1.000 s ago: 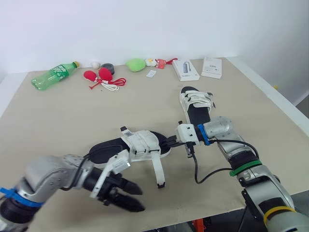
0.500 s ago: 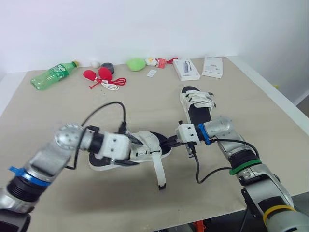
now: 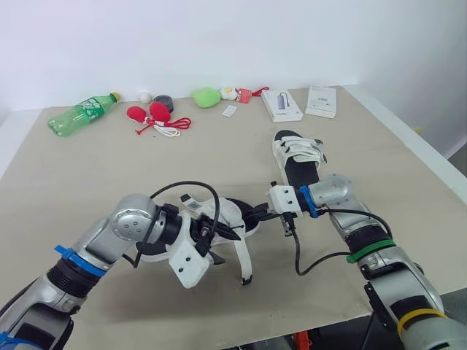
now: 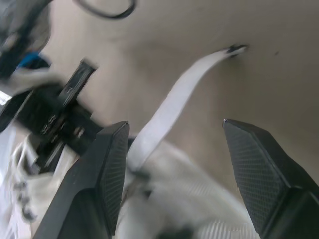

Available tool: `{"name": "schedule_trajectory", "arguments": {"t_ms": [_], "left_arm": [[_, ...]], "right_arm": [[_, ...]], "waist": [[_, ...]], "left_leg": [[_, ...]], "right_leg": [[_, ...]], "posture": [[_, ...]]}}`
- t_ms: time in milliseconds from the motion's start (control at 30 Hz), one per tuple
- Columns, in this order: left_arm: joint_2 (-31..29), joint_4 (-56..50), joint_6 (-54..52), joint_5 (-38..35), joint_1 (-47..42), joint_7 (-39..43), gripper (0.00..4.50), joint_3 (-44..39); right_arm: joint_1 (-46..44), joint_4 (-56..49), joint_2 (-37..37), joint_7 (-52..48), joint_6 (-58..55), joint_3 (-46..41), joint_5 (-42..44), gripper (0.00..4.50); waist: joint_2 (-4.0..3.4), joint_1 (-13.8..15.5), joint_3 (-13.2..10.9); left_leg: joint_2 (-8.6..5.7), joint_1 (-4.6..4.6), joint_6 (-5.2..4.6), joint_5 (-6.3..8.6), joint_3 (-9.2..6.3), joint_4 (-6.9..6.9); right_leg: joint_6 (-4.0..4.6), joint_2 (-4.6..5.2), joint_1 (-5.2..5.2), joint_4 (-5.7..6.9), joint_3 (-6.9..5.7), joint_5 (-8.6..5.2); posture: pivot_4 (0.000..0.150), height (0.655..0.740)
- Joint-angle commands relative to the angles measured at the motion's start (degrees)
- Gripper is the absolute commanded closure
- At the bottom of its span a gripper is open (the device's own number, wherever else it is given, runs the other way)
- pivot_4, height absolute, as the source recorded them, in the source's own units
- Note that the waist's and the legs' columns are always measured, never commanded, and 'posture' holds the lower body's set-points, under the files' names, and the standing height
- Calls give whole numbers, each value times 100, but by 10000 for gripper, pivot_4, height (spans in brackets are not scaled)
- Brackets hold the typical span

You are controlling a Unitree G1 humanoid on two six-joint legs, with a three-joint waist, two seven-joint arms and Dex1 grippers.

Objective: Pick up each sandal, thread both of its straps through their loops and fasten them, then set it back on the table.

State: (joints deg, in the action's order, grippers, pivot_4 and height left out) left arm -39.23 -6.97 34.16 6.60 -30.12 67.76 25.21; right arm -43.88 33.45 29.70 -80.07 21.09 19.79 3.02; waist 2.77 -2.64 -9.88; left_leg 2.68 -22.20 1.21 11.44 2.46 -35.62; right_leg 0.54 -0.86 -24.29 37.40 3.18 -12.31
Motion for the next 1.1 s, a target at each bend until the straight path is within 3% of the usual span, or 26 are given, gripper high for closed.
{"name": "schedule_trajectory", "arguments": {"t_ms": [33, 400, 467, 500, 567, 600, 667, 733, 933, 1100], "left_arm": [[324, 140, 191, 300, -237, -169, 14341, 281], [643, 628, 476, 758, -598, -205, 14341, 670], [631, 628, 377, 777, -619, -143, 18218, 717], [625, 633, 271, 786, -620, -109, 23646, 729], [715, 629, -83, 895, -644, -153, 26324, 705], [761, 606, -221, 922, -654, -171, 32099, 696], [836, 552, -464, 926, -663, -204, 36476, 656], [877, 497, -735, 863, -659, -197, 44722, 601], [1105, -19, -2634, -91, -500, -83, 44722, 179], [1258, -725, -5072, -1737, -432, -84, 44722, -588]], "right_arm": [[121, 171, 49, 11, -105, 172, -353, 45000], [189, 102, 89, 48, -159, 156, -351, 45000], [202, 91, 91, 46, -163, 151, -354, 45000], [204, 90, 87, 46, -167, 148, -357, 45000], [196, 105, 80, 46, -162, 145, -362, 45000], [189, 115, 76, 47, -160, 144, -364, 45000], [175, 133, 70, 49, -155, 142, -371, 45000], [165, 148, 65, 52, -148, 139, -381, 45000], [177, 139, 73, 62, -131, 146, -389, 45000], [206, 111, 111, 60, -111, 134, -387, 45000]], "waist": [[-1, 1, 1], [-12, 6, 14], [-12, 5, 15], [-12, 5, 15], [-12, 5, 18], [-12, 5, 19], [-15, 4, 24], [-17, 3, 25], [-18, -1, 25], [-17, -7, 24]], "left_leg": [[0, 0, -2, -1, 3, 0], [-6, 2, -11, -7, 20, -18], [-6, 2, -14, -9, 29, -19], [-6, 2, -15, -9, 38, -22], [-7, 2, -15, -9, 42, -23], [-8, 3, -16, -9, 43, -24], [-8, 3, -16, -9, 43, -25], [-8, 3, -21, -12, 43, -26], [-7, 3, -28, -16, 45, -38], [-9, -1, -28, -16, 42, -37]], "right_leg": [[-1, -1, 0, 0, 0, 0], [-31, 10, 9, 0, 9, 18], [-36, 15, 8, 0, 13, 22], [-41, 17, 8, -1, 18, 24], [-44, 17, 8, -2, 23, 26], [-46, 17, 8, -3, 24, 27], [-47, 17, 9, -3, 25, 28], [-48, 16, 11, -3, 24, 29], [-49, 16, 17, -3, 26, 30], [-50, 11, 12, -3, 23, 31]], "posture": [[1500, 7400], [1500, 7400], [1500, 7400], [1500, 7400], [1500, 7400], [1500, 7400], [1500, 7400], [1500, 7400], [1500, 7400], [1500, 7400]]}}
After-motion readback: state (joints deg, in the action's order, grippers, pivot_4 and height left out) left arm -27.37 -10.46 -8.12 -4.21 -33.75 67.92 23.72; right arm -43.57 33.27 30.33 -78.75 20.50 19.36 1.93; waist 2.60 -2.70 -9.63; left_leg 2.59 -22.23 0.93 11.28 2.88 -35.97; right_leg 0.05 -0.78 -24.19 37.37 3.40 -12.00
